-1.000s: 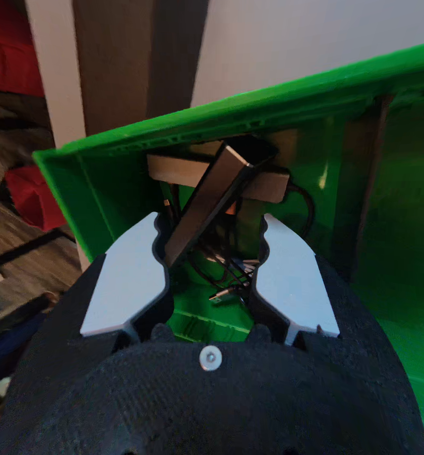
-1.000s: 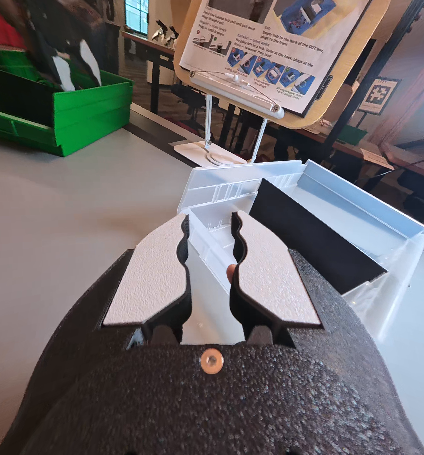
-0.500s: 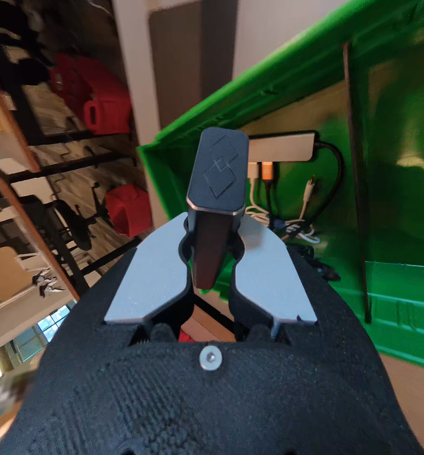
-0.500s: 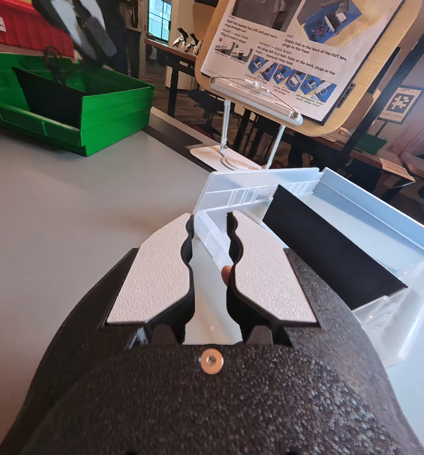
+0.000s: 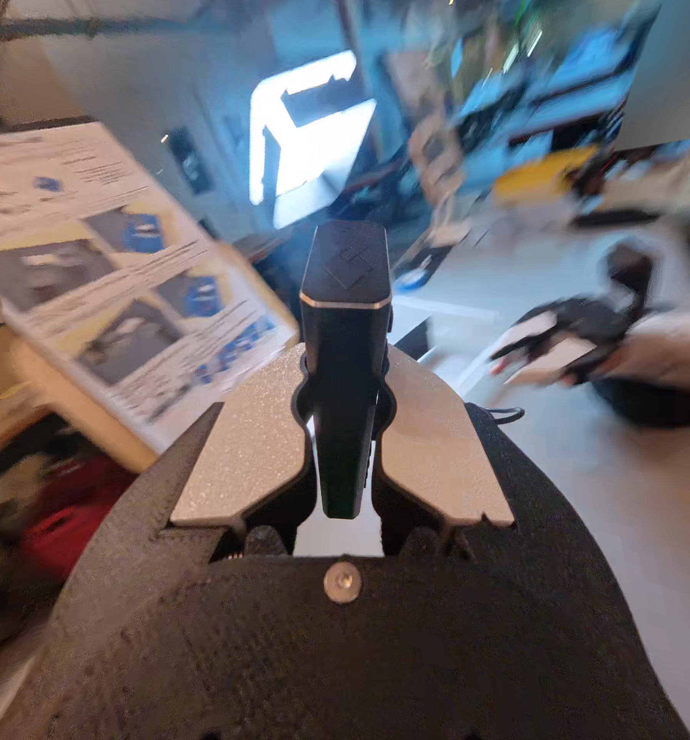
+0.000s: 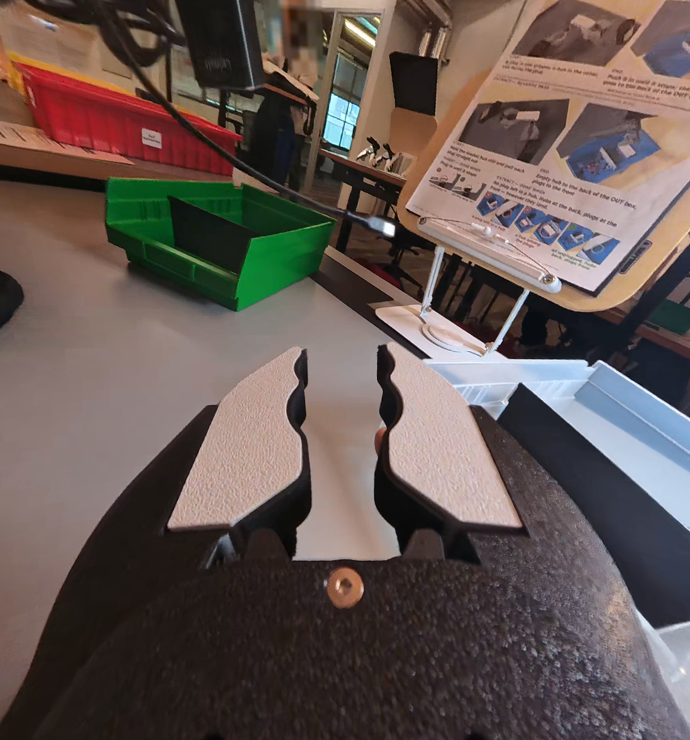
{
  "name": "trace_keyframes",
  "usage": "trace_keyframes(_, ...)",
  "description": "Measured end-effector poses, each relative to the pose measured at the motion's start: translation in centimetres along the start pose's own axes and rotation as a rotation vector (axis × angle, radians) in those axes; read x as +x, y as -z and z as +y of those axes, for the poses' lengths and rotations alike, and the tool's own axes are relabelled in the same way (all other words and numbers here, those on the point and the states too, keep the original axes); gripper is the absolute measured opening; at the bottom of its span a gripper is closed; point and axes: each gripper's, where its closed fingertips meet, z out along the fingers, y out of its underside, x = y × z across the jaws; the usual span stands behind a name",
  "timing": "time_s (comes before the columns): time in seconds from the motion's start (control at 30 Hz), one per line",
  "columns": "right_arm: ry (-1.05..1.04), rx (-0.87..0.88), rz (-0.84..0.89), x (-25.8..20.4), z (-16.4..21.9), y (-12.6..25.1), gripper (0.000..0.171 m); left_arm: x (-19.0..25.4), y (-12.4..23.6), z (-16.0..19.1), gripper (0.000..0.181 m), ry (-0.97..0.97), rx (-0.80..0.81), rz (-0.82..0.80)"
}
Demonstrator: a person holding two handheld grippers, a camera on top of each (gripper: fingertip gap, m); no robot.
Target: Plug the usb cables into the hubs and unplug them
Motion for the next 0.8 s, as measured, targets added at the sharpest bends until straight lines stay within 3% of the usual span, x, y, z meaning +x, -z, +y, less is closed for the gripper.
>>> trace_keyframes(0.1,-0.049,0.019,-0.113,-1.7,-0.4,-0.3,0.044,5.9,-1.6,0.9,0.029,0.28,0.195,0.199)
trace_keyframes(0.23,-0.234,0.049,-0.395,-4.9,-1.0,-0.1,0.057,10.7,-4.4,5.1,0.029,0.617,0.288,0.385)
trace_keyframes(0.33,-0.268,-0.013,-0.535,-7.5,-0.2,-0.2,0.067,11.5,-6.3,8.9,0.028,0.887,0.291,0.402)
trace_keyframes(0.43,-0.31,-0.06,-0.577,-10.1,0.3,-1.2,0.065,11.7,-7.3,11.4,0.028,1.053,0.323,0.365)
trace_keyframes(0.53,-0.432,-0.048,-0.598,-11.7,0.1,-2.4,0.044,12.4,-7.9,12.2,0.029,1.08,0.313,0.345)
trace_keyframes(0.73,-0.819,0.05,-0.809,-12.4,-2.5,-1.6,0.03,13.0,-7.0,10.5,0.029,0.931,0.368,0.373)
trace_keyframes(0.8,-0.922,0.108,-0.932,-13.1,-4.1,-0.4,0.03,14.3,-6.4,9.2,0.04,0.824,0.401,0.445)
